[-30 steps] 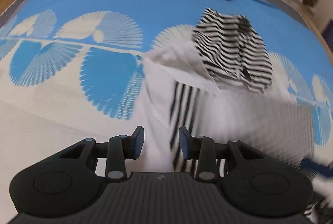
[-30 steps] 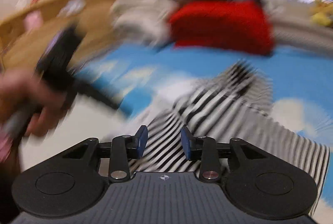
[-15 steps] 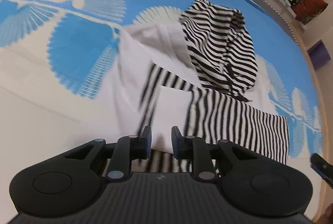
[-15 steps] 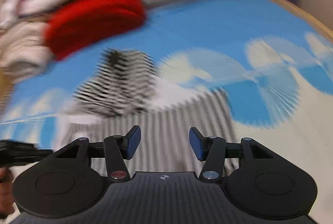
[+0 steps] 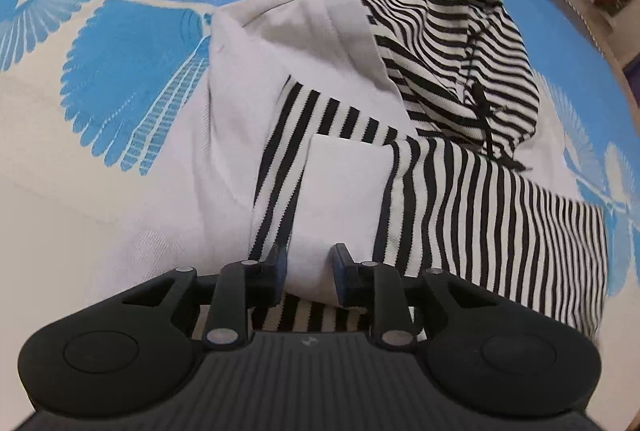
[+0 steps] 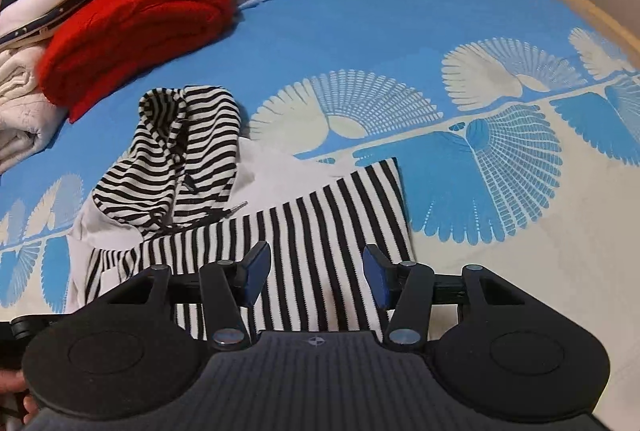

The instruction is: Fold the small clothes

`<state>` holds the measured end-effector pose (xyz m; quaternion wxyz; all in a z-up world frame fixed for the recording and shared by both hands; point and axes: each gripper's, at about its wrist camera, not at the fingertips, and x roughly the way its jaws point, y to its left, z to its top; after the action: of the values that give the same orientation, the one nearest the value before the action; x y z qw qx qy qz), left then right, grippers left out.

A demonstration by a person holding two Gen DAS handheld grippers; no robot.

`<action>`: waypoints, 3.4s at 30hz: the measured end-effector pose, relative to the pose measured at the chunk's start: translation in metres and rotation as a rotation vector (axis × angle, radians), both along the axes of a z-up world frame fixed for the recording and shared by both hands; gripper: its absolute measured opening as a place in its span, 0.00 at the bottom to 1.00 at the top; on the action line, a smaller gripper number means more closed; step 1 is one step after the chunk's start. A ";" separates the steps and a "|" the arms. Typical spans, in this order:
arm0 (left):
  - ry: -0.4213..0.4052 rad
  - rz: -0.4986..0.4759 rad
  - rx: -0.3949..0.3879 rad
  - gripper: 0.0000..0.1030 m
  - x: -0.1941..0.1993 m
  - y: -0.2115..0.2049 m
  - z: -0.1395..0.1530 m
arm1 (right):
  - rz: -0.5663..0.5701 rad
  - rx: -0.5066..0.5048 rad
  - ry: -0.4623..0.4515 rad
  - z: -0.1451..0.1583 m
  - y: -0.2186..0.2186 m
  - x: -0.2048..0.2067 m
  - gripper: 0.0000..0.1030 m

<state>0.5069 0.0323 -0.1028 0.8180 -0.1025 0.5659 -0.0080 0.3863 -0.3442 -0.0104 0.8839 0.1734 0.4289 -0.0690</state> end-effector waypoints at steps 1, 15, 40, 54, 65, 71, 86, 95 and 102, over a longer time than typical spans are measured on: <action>-0.007 -0.012 0.027 0.04 -0.001 -0.002 0.002 | -0.001 0.001 0.004 -0.001 0.000 0.002 0.52; -0.088 0.072 0.104 0.04 -0.045 0.052 0.078 | -0.045 0.073 0.068 -0.020 0.005 0.005 0.52; 0.104 -0.043 0.118 0.30 -0.032 0.035 0.005 | -0.049 0.085 0.296 -0.078 0.015 0.003 0.57; -0.018 -0.092 0.159 0.33 -0.029 0.015 0.036 | 0.050 -0.116 0.136 -0.031 0.027 0.006 0.59; -0.039 -0.103 0.149 0.33 -0.023 -0.012 0.039 | 0.059 -0.160 0.108 -0.022 0.018 0.000 0.60; -0.066 -0.090 0.108 0.33 -0.018 -0.025 0.044 | 0.059 -0.154 0.109 -0.020 0.012 -0.005 0.60; -0.369 -0.061 0.163 0.33 -0.012 -0.027 0.086 | 0.112 -0.202 0.075 0.000 -0.006 -0.012 0.60; -0.348 -0.021 0.093 0.33 0.073 -0.055 0.081 | 0.127 -0.167 0.047 0.016 -0.021 -0.017 0.62; -0.280 0.094 -0.063 0.60 0.198 -0.095 0.084 | 0.116 -0.139 0.055 0.014 -0.032 -0.016 0.62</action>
<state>0.7050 -0.0625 -0.0187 0.8848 -0.1526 0.4403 -0.0015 0.3707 -0.3759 0.0040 0.8842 0.0848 0.4565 -0.0520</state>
